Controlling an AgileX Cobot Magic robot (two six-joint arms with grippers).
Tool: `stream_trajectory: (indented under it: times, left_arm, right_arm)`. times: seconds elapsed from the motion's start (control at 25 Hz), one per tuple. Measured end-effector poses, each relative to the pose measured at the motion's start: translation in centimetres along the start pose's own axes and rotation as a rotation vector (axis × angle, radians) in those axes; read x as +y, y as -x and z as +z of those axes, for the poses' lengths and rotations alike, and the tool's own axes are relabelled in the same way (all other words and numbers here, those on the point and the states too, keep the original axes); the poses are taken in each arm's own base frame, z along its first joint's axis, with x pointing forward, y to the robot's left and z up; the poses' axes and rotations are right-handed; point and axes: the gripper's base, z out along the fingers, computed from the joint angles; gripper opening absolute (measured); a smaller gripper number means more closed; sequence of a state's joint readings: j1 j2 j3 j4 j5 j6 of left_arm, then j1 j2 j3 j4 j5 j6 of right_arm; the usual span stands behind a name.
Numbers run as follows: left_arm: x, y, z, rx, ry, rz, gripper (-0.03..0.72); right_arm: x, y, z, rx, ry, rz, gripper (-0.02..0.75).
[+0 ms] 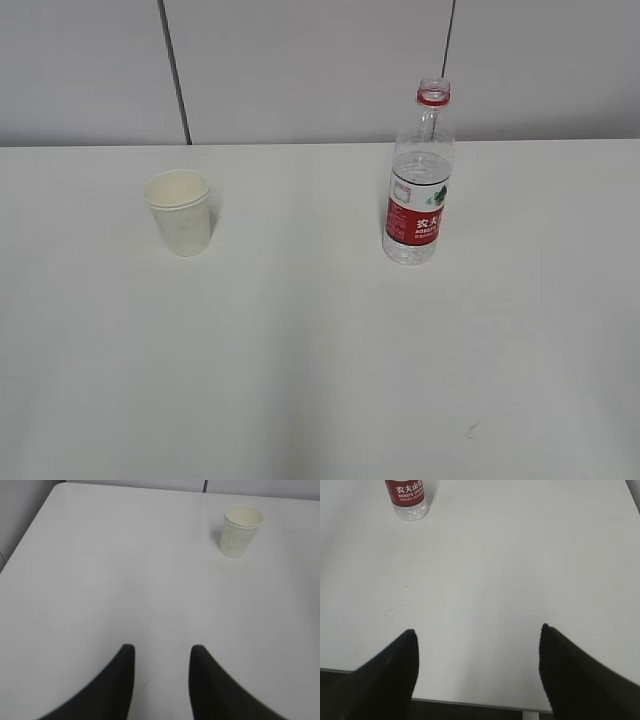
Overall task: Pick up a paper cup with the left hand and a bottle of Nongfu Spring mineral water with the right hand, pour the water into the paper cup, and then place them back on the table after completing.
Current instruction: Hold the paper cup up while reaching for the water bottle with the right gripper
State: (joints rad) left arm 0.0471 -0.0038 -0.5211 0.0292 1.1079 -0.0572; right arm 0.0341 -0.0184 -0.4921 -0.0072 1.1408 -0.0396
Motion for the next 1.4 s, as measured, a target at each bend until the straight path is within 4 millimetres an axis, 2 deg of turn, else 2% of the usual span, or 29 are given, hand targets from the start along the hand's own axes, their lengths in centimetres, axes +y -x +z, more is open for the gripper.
stream_trajectory:
  times: [0.8,1.0,1.2,1.4]
  left_arm:
    - [0.0,0.0,0.0,0.0,0.0,0.0,0.24]
    - [0.0,0.0,0.0,-0.001,0.0,0.0,0.24]
    - [0.0,0.1,-0.1,-0.007,0.001,0.001,0.24]
    - [0.5,2.2,-0.3,-0.128,0.066,0.05,0.24]
  right_arm:
    - [0.0,0.1,-0.1,-0.01,0.0,0.0,0.555]
    - [-0.1,2.3,-0.3,-0.062,-0.002,0.0,0.555]
    - [-0.2,4.4,1.2,-0.073,-0.002,0.003,0.555]
    - [-0.2,6.6,2.8,-0.137,0.001,0.007,0.555]
